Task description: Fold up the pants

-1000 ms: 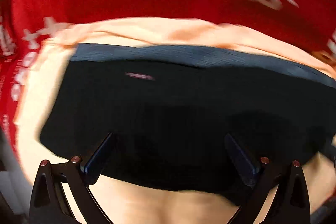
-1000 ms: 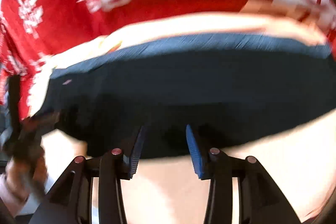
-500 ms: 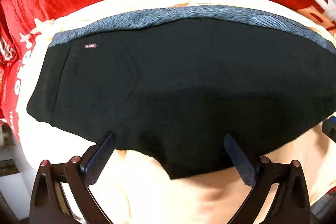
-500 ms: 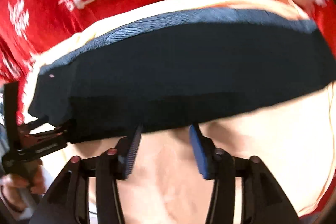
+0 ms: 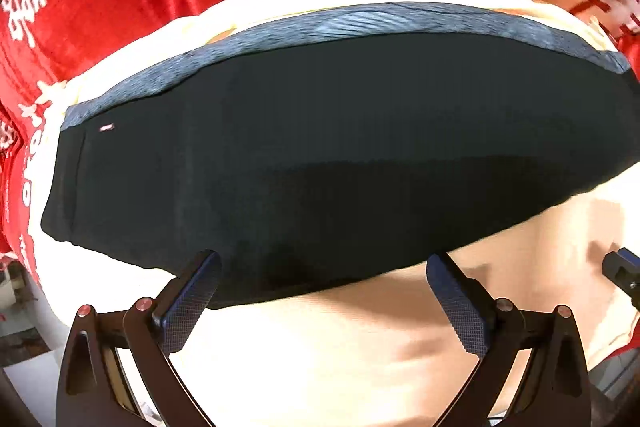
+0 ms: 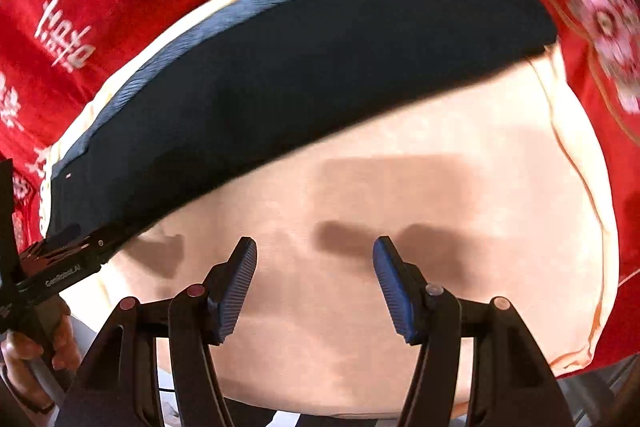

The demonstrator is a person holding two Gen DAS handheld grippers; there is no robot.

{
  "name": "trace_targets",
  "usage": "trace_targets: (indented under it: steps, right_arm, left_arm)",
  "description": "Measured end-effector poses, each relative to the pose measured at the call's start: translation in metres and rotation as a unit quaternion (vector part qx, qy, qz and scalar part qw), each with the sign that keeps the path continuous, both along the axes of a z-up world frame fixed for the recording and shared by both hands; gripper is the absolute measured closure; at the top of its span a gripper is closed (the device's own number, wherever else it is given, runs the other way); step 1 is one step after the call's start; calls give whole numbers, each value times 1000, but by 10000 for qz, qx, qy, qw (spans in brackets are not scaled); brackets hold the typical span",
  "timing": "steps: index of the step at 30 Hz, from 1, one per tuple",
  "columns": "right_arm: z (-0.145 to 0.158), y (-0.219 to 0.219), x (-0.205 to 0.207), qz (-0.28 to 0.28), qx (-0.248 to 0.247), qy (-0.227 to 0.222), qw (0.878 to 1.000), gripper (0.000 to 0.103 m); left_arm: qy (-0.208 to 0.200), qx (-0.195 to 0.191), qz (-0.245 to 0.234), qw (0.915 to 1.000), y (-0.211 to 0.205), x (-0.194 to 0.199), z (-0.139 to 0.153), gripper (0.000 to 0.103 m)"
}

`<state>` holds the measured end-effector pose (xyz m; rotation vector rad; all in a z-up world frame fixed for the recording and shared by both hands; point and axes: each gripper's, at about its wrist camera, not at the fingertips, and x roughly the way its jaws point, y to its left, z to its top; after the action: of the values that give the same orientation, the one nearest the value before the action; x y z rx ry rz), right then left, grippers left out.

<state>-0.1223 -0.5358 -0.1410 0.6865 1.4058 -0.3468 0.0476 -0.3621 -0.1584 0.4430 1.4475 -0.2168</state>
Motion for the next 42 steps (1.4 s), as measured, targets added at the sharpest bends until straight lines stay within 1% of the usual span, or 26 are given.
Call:
trace_targets:
  steps: [4,15,17,18,19,22,24,25,28,31,33,34,35,38,42]
  right_arm:
    - [-4,-11,-13,-123,82,47,9999,38]
    - [-12,-36,-34,-375,243,38,9990,38]
    - [-13,-42,-38,-460,280,-22,9985,38]
    - [-13,-47,-41,-541,343,-97,9979,38]
    - [-13,-49,-41,-592,383,-144,9974,38]
    - [-12,-61,-46,-815,541,-441,9942,38]
    - [-9,-72,-50,-1019,671,-808,9892,38]
    - [-8,-79,-52,-1180,725,-1017,9851,38]
    - [-12,-102,-56,-1712,734,-1446,9718,38]
    - [-26,-120,-58,-2170,798,-1623,9593,38]
    - [-34,-128,-62,-2378,903,-1822,9498,38]
    - [-36,-130,-63,-2421,910,-1924,9466,38]
    - [-38,-134,-60,-2426,904,-2013,9447,38]
    - [-41,-141,-55,-2410,834,-2279,9397,38]
    - [-43,-150,-30,-2513,705,-2550,9311,37]
  left_arm:
    - [31,46,-194,9998,-26,-6,-1,0]
    - [126,76,-413,9990,-85,-11,-9,0]
    - [109,53,-437,9990,-92,-13,-8,0]
    - [87,44,-442,9990,-108,-18,-6,0]
    - [66,37,-447,9990,-112,-17,-5,0]
    - [28,58,-463,9989,-128,-12,-5,0]
    - [-29,3,-446,9990,-131,-14,-3,0]
    - [-99,-37,-431,9990,-123,-20,2,0]
    - [-335,-184,-291,9988,-119,-10,11,0]
    - [-344,-291,-53,9990,-120,3,6,0]
    - [-336,-226,94,9991,-119,7,-8,0]
    - [-274,-193,162,9993,-118,9,-15,0]
    - [-178,-256,268,9992,-115,10,-23,0]
    - [-157,-520,532,9971,-106,9,-28,0]
    - [-343,-560,396,9971,-106,6,-28,0]
